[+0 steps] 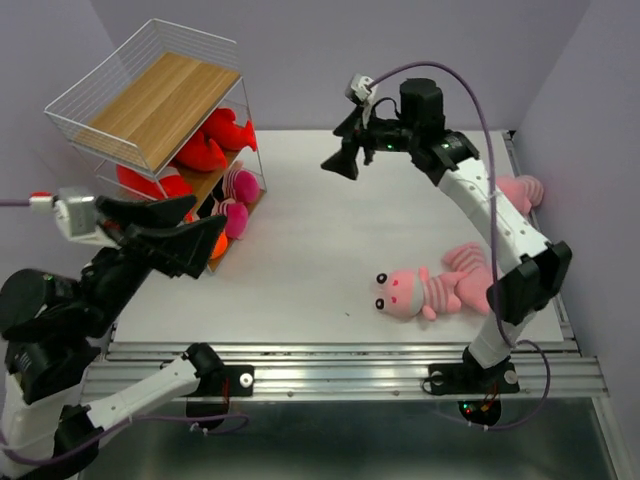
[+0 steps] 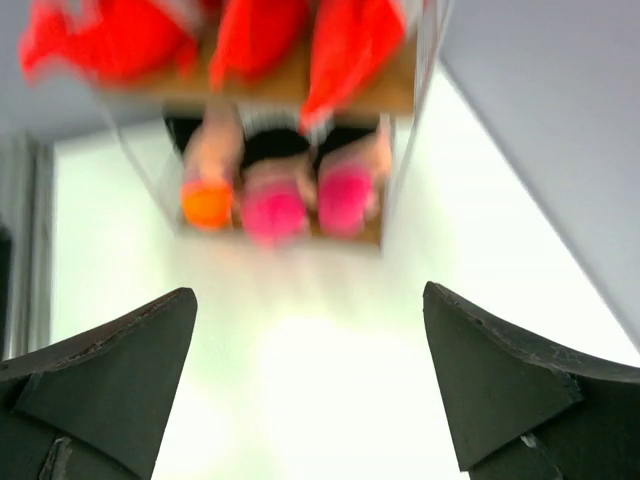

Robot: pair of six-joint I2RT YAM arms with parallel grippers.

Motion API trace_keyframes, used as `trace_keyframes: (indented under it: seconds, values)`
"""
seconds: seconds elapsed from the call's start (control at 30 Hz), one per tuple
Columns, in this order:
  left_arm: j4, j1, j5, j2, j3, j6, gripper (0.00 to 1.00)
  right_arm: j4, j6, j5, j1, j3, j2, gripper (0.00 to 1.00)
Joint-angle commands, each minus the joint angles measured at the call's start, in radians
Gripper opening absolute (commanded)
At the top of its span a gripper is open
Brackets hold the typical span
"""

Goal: Place and organize the stuffed toys onto the shelf
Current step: Grab a stuffed toy with the right arm

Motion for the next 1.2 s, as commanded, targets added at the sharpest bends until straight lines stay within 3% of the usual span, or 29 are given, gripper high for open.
trace_keyframes:
  seconds: [0.0, 0.07, 0.2, 0.37, 0.57, 0.67, 0.8, 0.93, 1.0, 1.03, 1.17]
  values:
    - [-0.01, 0.001, 0.193, 0.152, 0.001, -0.014, 0.96, -0.55, -0.542, 0.022, -0.016, -0.184, -0.225, 1.0]
    - [0.01, 0.001, 0.261, 0.198, -0.014, -0.035, 0.95, -0.709, -0.657, 0.091, -0.048, -0.287, -0.296, 1.0]
    - [0.079, -0.011, 0.371, 0.285, -0.086, -0.087, 0.96, -0.784, -0.702, 0.136, -0.167, -0.607, -0.518, 1.0]
    - [0.179, -0.179, 0.264, 0.334, -0.222, -0.152, 0.95, -0.798, -0.774, 0.254, -0.243, -0.94, -0.695, 1.0]
    - [0.261, -0.331, 0.177, 0.42, -0.362, -0.208, 0.96, -0.761, -0.838, 0.345, -0.243, -1.114, -0.763, 1.0]
    - [0.326, -0.364, 0.083, 0.43, -0.466, -0.237, 0.96, -0.654, -0.829, 0.368, -0.243, -1.194, -0.773, 1.0]
    - [0.45, -0.37, 0.069, 0.404, -0.62, -0.308, 0.96, -0.522, -0.795, 0.395, -0.243, -1.237, -0.725, 0.99]
    - [0.548, -0.372, 0.063, 0.371, -0.741, -0.371, 0.96, -0.422, -0.768, 0.449, -0.243, -1.269, -0.633, 0.86]
    - [0.565, -0.372, 0.051, 0.35, -0.784, -0.394, 0.96, -0.411, -0.748, 0.44, -0.243, -1.271, -0.605, 0.69]
    - [0.573, -0.373, 0.045, 0.342, -0.798, -0.399, 0.96, -0.415, -0.734, 0.432, -0.243, -1.265, -0.594, 0.55]
    - [0.628, -0.375, 0.026, 0.296, -0.873, -0.417, 0.96, -0.418, -0.667, 0.389, -0.243, -1.248, -0.632, 0.28]
